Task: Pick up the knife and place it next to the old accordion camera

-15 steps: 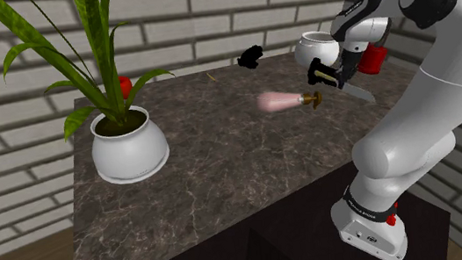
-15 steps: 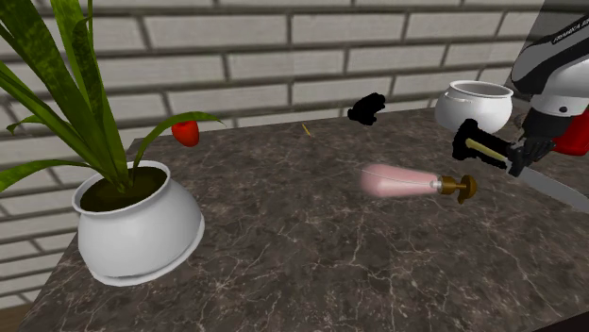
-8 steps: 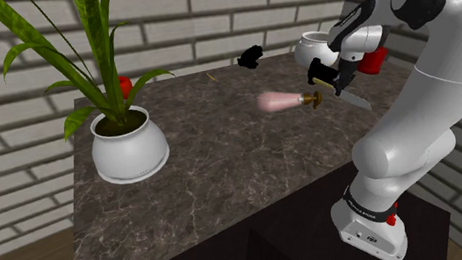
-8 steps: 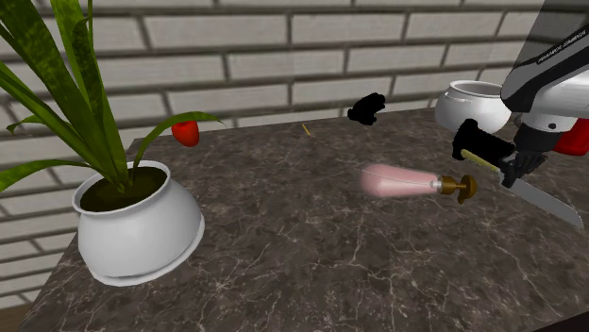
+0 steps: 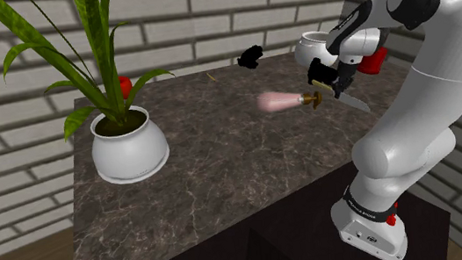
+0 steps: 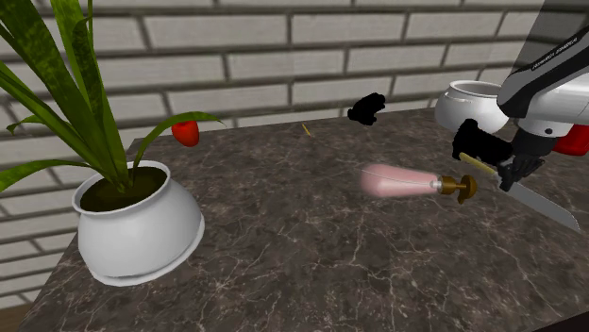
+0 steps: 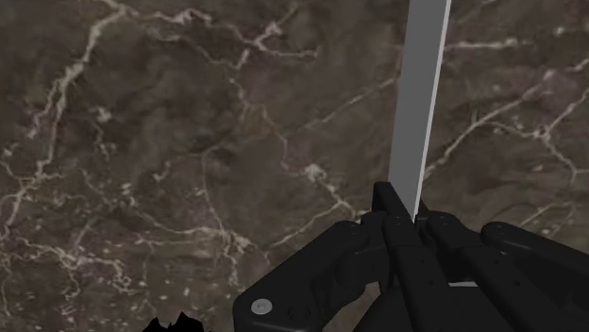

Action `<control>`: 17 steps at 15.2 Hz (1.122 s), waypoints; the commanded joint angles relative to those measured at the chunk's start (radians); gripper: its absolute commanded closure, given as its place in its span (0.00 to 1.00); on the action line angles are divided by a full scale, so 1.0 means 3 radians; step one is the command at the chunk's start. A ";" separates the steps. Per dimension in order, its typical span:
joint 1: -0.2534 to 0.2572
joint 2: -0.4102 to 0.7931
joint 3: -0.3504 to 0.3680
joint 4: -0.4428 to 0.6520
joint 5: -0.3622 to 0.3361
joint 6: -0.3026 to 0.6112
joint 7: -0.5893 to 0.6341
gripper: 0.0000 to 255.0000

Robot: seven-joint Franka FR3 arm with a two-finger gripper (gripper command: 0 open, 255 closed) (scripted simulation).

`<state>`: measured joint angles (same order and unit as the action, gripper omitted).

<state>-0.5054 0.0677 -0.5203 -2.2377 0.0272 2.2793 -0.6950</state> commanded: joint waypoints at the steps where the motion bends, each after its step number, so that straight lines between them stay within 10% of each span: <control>1: 0.0000 0.0000 0.0000 0.0000 0.0000 0.0000 0.0000 1.00; 2: 0.0000 0.0000 0.0000 0.0000 0.0000 0.0000 0.0000 0.00; 17: 0.0020 -0.0251 0.0000 0.0198 -0.0157 -0.0415 0.0115 0.00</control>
<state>-0.4995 -0.0074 -0.5203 -2.1787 -0.0198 2.1554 -0.6608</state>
